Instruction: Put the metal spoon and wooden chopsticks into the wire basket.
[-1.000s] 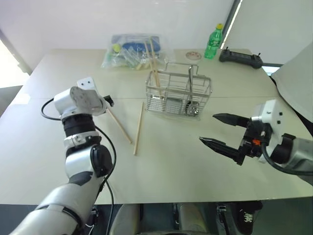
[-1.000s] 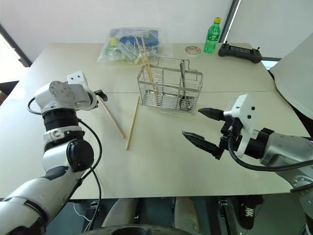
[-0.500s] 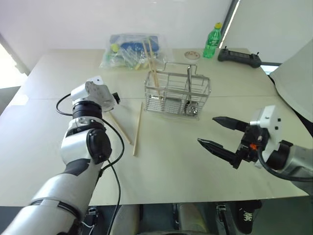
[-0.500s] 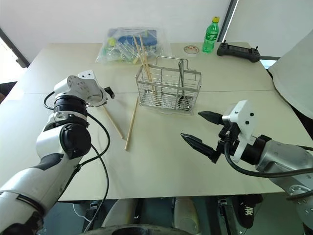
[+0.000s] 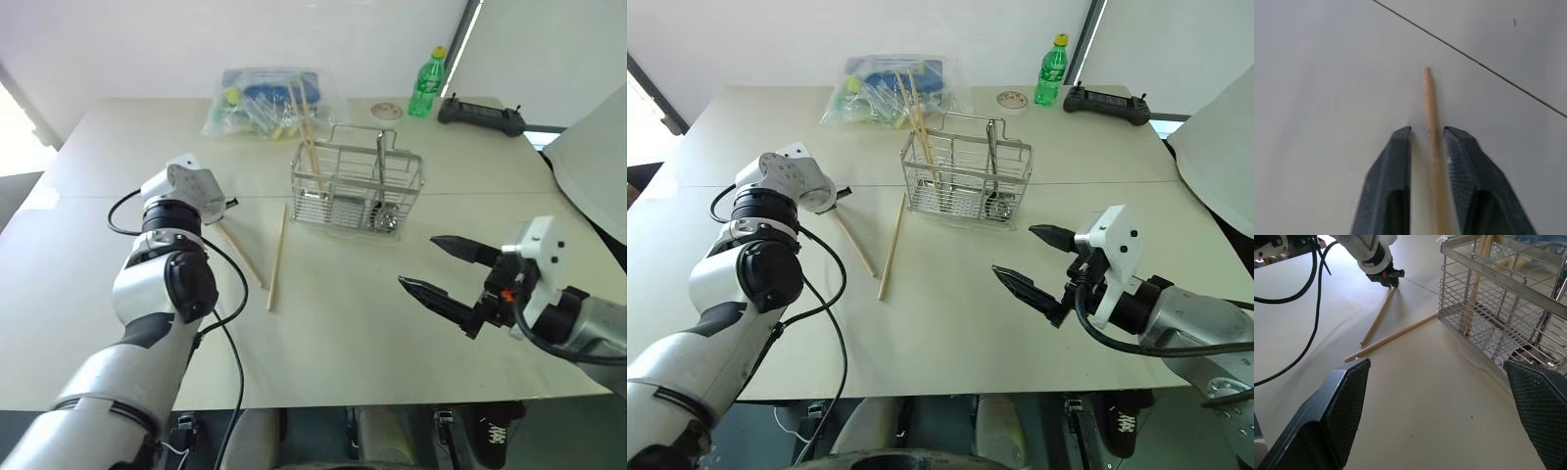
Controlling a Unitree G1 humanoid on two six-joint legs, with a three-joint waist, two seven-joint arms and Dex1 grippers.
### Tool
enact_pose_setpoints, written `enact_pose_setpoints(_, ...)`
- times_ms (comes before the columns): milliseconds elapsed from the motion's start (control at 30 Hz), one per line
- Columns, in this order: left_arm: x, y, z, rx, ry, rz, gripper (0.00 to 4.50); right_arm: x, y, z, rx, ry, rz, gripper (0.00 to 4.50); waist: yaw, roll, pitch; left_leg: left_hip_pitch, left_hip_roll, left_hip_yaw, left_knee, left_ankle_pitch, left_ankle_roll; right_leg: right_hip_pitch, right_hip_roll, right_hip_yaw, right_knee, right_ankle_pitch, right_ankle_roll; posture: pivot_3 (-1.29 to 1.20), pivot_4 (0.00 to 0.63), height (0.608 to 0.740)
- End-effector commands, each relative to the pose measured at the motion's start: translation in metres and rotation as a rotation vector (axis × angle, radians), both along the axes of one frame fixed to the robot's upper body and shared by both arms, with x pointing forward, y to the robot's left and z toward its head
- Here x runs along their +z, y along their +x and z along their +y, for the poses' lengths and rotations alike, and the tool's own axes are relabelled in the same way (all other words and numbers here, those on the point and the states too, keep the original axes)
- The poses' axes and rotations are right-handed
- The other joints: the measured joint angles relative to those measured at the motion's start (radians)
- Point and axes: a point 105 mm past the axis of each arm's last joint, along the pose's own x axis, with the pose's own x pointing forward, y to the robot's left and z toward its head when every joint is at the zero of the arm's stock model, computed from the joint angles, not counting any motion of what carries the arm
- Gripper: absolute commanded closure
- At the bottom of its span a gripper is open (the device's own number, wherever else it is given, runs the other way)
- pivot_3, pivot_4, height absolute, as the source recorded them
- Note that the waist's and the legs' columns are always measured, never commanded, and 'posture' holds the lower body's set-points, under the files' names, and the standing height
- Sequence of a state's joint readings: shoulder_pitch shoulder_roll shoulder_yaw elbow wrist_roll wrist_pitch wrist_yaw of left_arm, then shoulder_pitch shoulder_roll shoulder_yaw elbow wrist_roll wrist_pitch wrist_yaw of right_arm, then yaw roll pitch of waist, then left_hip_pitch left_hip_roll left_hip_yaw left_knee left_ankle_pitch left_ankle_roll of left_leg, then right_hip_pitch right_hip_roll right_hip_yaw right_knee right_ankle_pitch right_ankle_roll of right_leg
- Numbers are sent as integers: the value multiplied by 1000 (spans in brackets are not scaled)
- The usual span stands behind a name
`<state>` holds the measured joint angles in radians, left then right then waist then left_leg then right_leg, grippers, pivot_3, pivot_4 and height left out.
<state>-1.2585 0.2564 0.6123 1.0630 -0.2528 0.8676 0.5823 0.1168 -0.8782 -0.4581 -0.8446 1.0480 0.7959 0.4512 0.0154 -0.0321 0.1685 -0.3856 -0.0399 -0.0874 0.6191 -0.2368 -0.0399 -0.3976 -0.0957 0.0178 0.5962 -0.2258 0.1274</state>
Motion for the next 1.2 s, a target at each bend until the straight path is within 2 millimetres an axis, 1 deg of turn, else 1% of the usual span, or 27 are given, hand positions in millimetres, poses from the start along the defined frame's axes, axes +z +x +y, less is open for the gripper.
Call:
enact_pose_setpoints(33, 10, 4, -1, 17, -23, -30, 4449, 13, -5, 2, 19, -1, -61, 0, 0, 0, 0, 0, 0, 0, 1, 0, 0, 0, 0, 0, 0, 0, 0, 0, 150, 726)
enact_pose_setpoints(200, 11, 4, 4, 35, -34, -38, 4449, 13, -4, 1, 18, 3, -56, 0, -2, 0, 0, 0, 0, 0, 2, 0, 0, 1, 0, 0, 0, 1, 1, 0, 150, 726)
enact_pose_setpoints(233, 14, 5, 6, 39, -35, -55, 4449, 13, -4, 1, 18, 4, -53, 0, -2, 0, 0, 0, 0, 0, 2, 0, 0, 1, 0, 0, 0, 0, 1, 0, 150, 726)
enact_pose_setpoints(367, 46, 20, 18, 34, -65, -243, 4449, 11, -5, -1, 22, -2, -39, 0, -3, 0, 0, 0, 0, 0, 2, 0, 0, 0, 0, 0, 0, 1, 1, 0, 150, 726)
enact_pose_setpoints(433, 89, 32, 31, 3, -27, -469, 4449, 11, -5, -1, 27, -8, -34, 0, -3, 0, 0, 0, 0, 1, 2, 0, 0, 0, 0, 0, 0, 1, 1, 0, 150, 726)
enact_pose_setpoints(467, 104, 35, 35, -15, -5, -548, 4449, 12, -5, -1, 28, -9, -32, 0, -3, -1, 0, -1, 0, 1, 2, 0, 0, 0, 0, 0, 0, 1, 1, 0, 150, 726)
enact_pose_setpoints(500, 146, 38, 34, -81, 4, -744, 4449, 12, -5, -2, 29, -15, -29, 0, -3, -1, 0, -2, 0, 1, 2, 0, 0, -1, 0, 0, 0, 1, 0, 0, 150, 726)
enact_pose_setpoints(533, 185, 37, 29, -157, 14, -917, 4449, 12, -6, -3, 29, -18, -27, 0, -2, -1, 1, -2, 0, 1, 2, 0, 0, -1, 0, 0, 0, 1, 0, 0, 150, 726)
enact_pose_setpoints(600, 245, 24, 12, -327, 45, -1195, 4449, 12, -7, -4, 28, -23, -22, 0, 1, -2, 1, -4, 0, 1, 2, 0, 0, -3, 0, 0, -1, 1, -1, 0, 150, 726)
enact_pose_setpoints(633, 263, 17, 4, -399, 73, -1287, 4449, 12, -7, -5, 28, -24, -21, 0, 2, -2, 1, -5, 0, 1, 2, 0, 0, -3, 0, 0, -2, 1, -1, 0, 150, 726)
enact_pose_setpoints(700, 302, -5, -15, -546, 92, -1474, 4449, 12, -7, -5, 27, -23, -19, 0, 1, -2, 1, -5, 0, 1, 2, 0, 0, -2, -1, 0, -3, 1, -1, 0, 150, 726)
enact_pose_setpoints(767, 328, -23, -34, -653, 78, -1590, 4449, 12, -7, -4, 26, -17, -16, 0, 0, -1, 0, -5, 0, 2, 2, -1, 2, -1, -2, 0, -5, 1, -1, 0, 150, 726)
enact_pose_setpoints(833, 340, -33, -48, -722, 65, -1645, 4449, 11, -7, -3, 26, -11, -14, 0, -2, -1, 0, -4, 0, 2, 2, -1, 2, -1, -2, 0, -5, 1, -1, 0, 150, 726)
enact_pose_setpoints(900, 343, -40, -72, -810, 27, -1666, 4449, 10, -7, -2, 25, -9, -14, 0, -2, -1, 0, -3, 0, 2, 2, -1, 2, 0, -2, 0, -3, 1, 0, 0, 150, 726)
enact_pose_setpoints(933, 343, -43, -81, -841, 12, -1670, 4449, 10, -7, -2, 25, -8, -14, 0, -2, -1, 0, -3, 1, 2, 3, -1, 2, 0, -1, 0, -2, 1, 0, 0, 150, 726)
enact_pose_setpoints(1000, 333, -45, -104, -930, 29, -1661, 4449, 10, -7, 0, 21, -2, -21, 0, -2, -1, 0, -3, 2, 2, 5, -1, 3, 1, 0, 0, -2, 1, 0, 0, 150, 726)
enact_pose_setpoints(1067, 318, -44, -124, -971, 63, -1650, 4449, 11, -8, 0, 12, 10, -31, 0, -2, 0, 0, -3, 2, 2, 7, -1, 3, 2, 0, 0, -1, 1, -1, 0, 150, 726)
enact_pose_setpoints(1133, 305, -44, -137, -997, 101, -1639, 4449, 12, -9, 0, -3, 21, -38, 0, -2, 0, 0, -3, 2, 2, 7, -1, 3, 3, 0, 0, -2, 1, -1, 0, 150, 726)
enact_pose_setpoints(1200, 294, -45, -147, -1024, 140, -1627, 4449, 13, -10, -1, -18, 28, -43, 0, -3, 0, 0, -3, 2, 2, 8, -1, 3, 2, 0, 0, -2, 1, -1, 0, 150, 726)
